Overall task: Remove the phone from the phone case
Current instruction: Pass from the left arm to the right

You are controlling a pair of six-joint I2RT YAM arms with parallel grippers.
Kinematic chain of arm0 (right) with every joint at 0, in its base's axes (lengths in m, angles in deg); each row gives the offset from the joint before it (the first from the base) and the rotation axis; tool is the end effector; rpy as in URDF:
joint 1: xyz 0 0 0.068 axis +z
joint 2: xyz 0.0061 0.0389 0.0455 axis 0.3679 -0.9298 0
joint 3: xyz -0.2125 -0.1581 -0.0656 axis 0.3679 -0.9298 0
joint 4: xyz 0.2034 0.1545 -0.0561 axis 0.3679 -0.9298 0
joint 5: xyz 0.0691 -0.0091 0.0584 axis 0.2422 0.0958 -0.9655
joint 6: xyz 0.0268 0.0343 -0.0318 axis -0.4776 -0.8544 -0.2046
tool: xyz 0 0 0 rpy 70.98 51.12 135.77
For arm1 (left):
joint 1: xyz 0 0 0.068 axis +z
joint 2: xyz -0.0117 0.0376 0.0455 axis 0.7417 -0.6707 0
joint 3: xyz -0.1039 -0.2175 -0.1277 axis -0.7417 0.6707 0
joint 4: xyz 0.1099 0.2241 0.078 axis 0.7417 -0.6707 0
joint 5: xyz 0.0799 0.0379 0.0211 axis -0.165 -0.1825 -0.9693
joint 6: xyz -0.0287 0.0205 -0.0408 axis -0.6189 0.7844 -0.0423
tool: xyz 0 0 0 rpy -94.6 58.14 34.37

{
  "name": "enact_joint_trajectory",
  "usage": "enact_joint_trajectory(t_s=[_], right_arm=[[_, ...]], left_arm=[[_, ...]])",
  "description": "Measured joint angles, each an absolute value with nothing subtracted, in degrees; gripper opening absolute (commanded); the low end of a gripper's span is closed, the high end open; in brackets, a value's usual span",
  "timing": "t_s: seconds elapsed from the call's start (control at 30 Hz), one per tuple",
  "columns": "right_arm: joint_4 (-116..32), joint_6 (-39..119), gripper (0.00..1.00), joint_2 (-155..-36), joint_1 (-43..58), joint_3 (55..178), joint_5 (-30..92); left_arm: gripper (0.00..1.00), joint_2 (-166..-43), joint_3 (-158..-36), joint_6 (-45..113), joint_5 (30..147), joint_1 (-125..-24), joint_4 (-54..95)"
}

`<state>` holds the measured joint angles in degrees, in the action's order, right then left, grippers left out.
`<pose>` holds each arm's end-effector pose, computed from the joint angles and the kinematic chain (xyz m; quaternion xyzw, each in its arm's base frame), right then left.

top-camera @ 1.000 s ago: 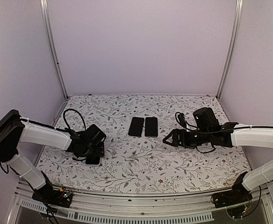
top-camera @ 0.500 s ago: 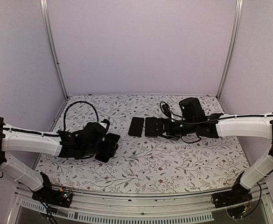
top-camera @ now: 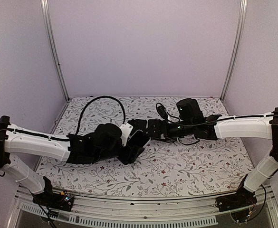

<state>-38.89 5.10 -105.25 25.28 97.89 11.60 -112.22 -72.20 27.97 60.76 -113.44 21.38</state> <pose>0.2285 0.2673 0.2356 -0.1513 0.8417 0.4773 0.2022 0.1404 -0.2805 0.2227 0.2768 0.8243 -0.2034 0.4500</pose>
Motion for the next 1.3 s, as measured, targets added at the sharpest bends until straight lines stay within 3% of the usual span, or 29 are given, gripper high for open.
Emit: enact_joint_trajectory(t_s=[0.6,0.83,0.9,1.0,1.17,1.3], right_arm=[[-34.7,0.4,0.47,-105.3,25.6,94.7,6.9],[-34.4,0.0,0.24,-105.3,25.6,94.7,6.1],[-34.4,-0.1,0.14,-105.3,25.6,94.6,6.2],[-33.9,-0.2,0.0,-105.2,25.5,94.5,5.7],[-33.9,0.1,0.0,-105.2,25.6,94.5,5.2],[-34.9,-0.2,0.0,-105.1,25.7,94.2,7.2]], left_arm=[[0.47,-115.4,-74.6,35.2,63.3,-115.1,22.9],[0.48,-117.4,-76.8,36.3,63.6,-115.1,22.9],[0.54,-117.5,-77.2,36.4,63.6,-115.1,22.9],[0.73,-117.5,-77.3,36.0,64.0,-115.1,22.9],[0.96,-117.5,-77.2,34.8,64.5,-115.1,22.9],[0.99,-117.1,-77.1,32.4,64.5,-115.1,25.4]])
